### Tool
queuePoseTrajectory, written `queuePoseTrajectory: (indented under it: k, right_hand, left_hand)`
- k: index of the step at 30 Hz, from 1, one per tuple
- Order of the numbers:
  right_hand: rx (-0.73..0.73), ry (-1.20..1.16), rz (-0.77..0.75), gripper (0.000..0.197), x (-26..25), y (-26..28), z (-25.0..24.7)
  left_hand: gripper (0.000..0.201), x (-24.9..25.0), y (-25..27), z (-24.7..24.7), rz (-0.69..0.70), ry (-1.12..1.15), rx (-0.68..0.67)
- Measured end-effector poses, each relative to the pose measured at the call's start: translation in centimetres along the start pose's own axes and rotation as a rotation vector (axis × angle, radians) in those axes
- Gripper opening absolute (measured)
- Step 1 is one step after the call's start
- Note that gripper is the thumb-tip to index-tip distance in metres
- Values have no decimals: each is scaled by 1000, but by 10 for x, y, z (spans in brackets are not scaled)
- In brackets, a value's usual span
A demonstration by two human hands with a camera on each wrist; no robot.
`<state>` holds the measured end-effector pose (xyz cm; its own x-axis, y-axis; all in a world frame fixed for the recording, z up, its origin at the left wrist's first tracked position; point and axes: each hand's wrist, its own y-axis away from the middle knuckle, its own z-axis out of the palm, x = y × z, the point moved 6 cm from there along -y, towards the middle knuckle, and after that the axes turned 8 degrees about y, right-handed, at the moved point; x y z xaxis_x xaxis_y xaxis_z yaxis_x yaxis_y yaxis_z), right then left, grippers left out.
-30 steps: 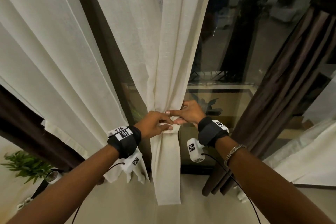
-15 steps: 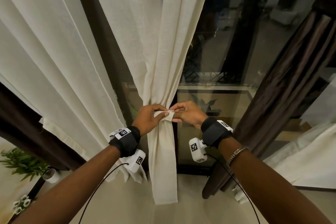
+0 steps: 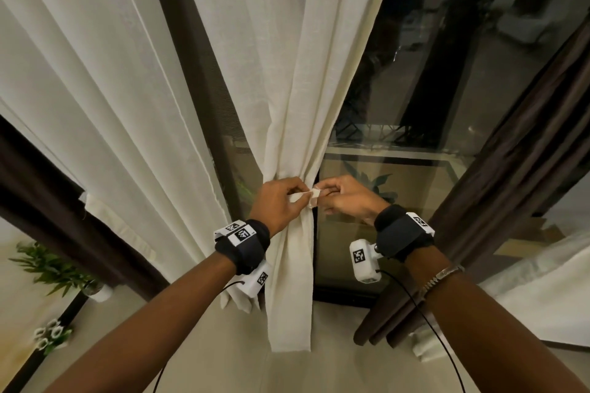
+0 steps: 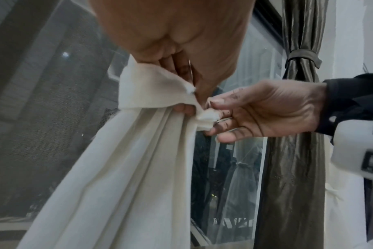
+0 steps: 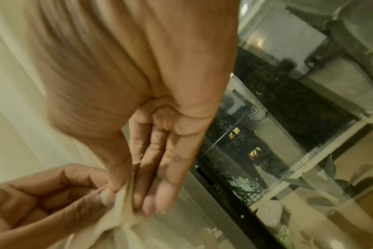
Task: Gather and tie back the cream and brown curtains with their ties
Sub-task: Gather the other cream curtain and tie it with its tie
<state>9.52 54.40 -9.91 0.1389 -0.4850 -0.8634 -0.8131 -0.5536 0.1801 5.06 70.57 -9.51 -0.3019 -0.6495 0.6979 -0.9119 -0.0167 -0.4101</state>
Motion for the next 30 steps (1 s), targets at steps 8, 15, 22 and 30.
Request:
queuePoseTrajectory:
  k: [8, 15, 22, 30]
  right_hand:
    - [190, 239, -82, 19, 29, -12, -36]
    - [904, 264, -139, 32, 29, -4, 16]
    - [838, 419, -494, 53, -66, -50, 161]
    - [966, -50, -183, 74, -170, -123, 218]
  left_hand:
    - [26, -9, 13, -10, 117, -221, 13]
    - [25, -39, 42, -67, 114, -149, 231]
    - [23, -128, 63, -164, 59, -91, 300]
    - [22, -192, 55, -292, 33, 34, 487]
